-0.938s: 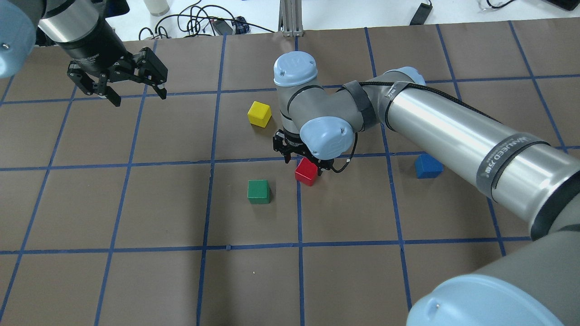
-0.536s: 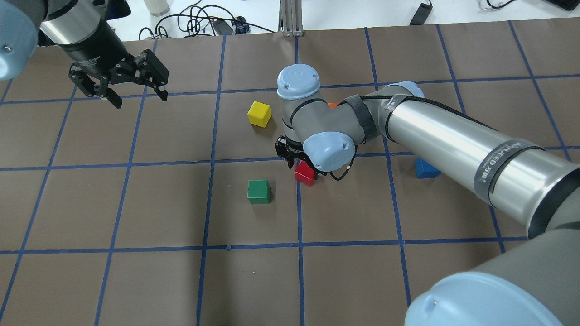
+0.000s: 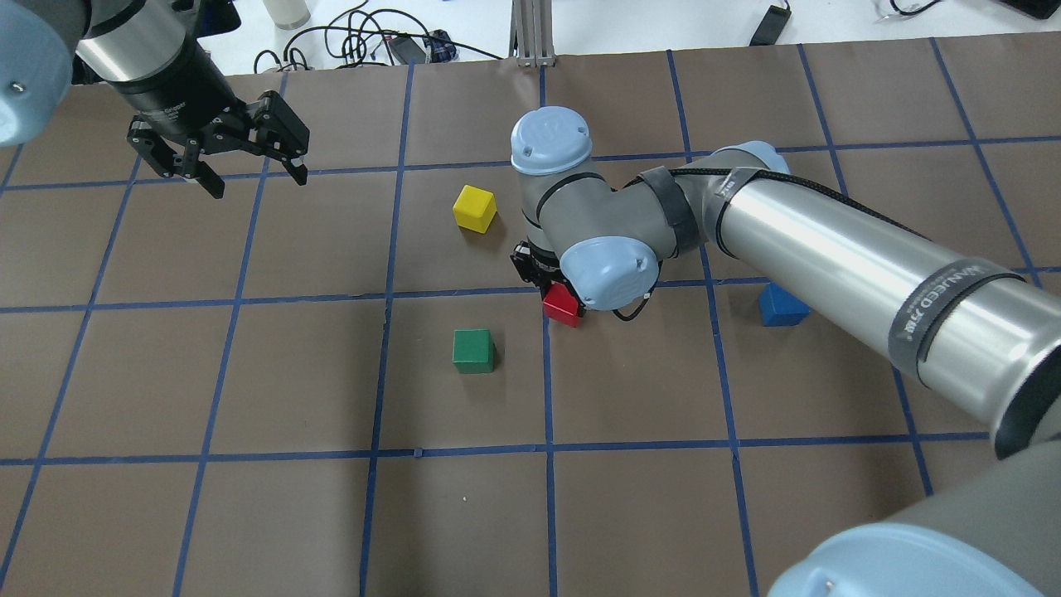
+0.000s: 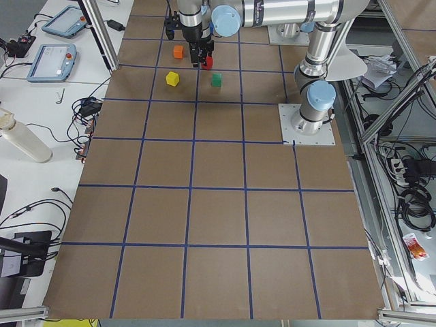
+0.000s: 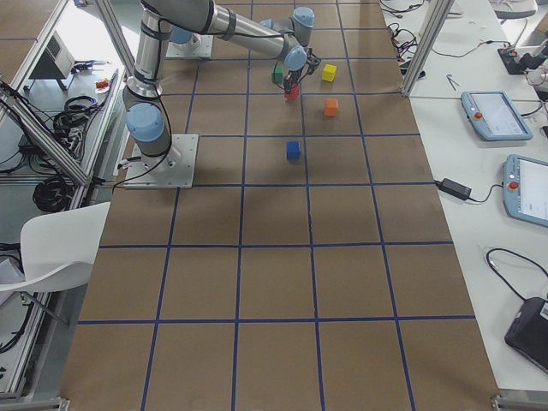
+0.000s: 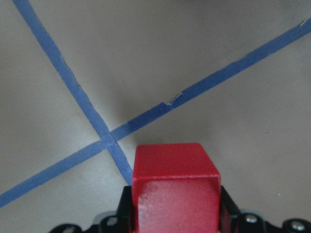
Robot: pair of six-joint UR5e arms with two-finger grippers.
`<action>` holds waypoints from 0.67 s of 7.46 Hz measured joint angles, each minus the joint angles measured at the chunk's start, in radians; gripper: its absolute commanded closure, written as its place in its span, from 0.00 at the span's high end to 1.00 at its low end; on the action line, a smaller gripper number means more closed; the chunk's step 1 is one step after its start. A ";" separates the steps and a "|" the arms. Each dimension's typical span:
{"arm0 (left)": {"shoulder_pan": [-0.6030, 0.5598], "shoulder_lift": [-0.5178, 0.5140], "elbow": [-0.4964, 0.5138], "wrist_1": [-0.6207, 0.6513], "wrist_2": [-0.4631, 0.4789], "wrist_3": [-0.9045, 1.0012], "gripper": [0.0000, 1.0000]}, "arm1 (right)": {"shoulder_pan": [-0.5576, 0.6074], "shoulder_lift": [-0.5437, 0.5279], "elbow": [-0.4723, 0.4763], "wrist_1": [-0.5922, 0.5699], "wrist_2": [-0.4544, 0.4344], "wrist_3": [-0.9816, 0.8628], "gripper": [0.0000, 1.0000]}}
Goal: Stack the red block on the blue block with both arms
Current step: 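Carry the red cube with the right gripper over the blue cube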
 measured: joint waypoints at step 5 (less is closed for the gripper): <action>-0.025 -0.010 -0.002 0.001 0.003 -0.010 1.00 | -0.283 -0.278 0.030 0.258 -0.022 -0.480 0.00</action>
